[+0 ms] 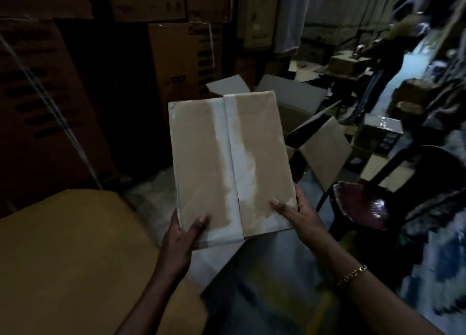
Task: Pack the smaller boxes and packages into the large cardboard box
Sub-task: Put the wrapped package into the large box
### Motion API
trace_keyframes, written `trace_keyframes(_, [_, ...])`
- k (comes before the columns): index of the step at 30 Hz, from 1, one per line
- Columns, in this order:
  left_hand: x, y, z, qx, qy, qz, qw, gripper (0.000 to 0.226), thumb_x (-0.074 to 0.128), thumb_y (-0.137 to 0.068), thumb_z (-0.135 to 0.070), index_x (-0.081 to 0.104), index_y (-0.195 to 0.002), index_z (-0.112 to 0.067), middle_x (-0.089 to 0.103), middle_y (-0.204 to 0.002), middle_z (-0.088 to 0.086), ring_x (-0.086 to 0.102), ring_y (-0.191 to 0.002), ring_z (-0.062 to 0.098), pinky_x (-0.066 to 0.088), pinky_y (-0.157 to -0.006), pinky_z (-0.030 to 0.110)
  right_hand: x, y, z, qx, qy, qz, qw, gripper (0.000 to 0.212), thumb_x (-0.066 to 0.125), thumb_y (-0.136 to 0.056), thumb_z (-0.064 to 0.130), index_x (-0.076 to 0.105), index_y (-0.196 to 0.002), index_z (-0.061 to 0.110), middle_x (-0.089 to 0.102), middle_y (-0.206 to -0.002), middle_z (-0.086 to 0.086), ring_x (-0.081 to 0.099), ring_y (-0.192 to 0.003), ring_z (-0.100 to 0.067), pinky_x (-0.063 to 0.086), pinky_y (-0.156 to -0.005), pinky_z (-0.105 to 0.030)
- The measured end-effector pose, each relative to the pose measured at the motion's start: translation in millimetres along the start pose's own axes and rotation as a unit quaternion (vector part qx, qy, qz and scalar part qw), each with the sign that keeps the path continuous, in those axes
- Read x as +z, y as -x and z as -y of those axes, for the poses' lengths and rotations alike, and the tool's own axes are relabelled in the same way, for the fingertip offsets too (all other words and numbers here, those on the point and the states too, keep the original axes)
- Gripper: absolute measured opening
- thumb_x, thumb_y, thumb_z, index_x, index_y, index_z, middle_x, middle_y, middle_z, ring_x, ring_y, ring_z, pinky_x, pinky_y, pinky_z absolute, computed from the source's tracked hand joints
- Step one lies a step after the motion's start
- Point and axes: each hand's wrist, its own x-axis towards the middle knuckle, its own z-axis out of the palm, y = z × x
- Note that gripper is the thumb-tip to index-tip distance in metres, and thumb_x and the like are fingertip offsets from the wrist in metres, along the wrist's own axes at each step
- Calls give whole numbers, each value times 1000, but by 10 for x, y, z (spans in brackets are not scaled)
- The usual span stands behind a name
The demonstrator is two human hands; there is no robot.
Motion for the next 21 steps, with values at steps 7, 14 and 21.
trace_keyframes(7, [955, -832, -205, 48, 15, 31, 998, 61, 72, -77, -63, 56, -130, -39, 70, -120, -13, 68, -109, 9, 54, -90, 32, -853, -795, 146, -33, -6, -51, 998, 75, 80, -63, 67, 53, -128, 42, 71, -117, 9, 68, -107, -14, 55, -90, -35])
trace_keyframes(14, [1884, -1978, -412, 101, 33, 45, 993, 68, 73, -73, -68, 54, -132, -39, 70, -122, -9, 68, -111, 16, 55, -91, 46, -1544, -1907, 356, -91, -16, -89, 992, 49, 79, -76, 47, 58, -120, 40, 73, -113, 6, 70, -103, -18, 58, -83, -32])
trace_keyframes(21, [2710, -3221, -958, 159, 27, 50, 986, 62, 71, -77, -66, 56, -131, -41, 68, -124, -16, 65, -114, 8, 51, -96, 39, -2233, -3166, 976, -168, 44, -103, 980, 36, 66, -84, 40, 51, -117, 44, 70, -102, 25, 69, -94, -3, 55, -69, -15])
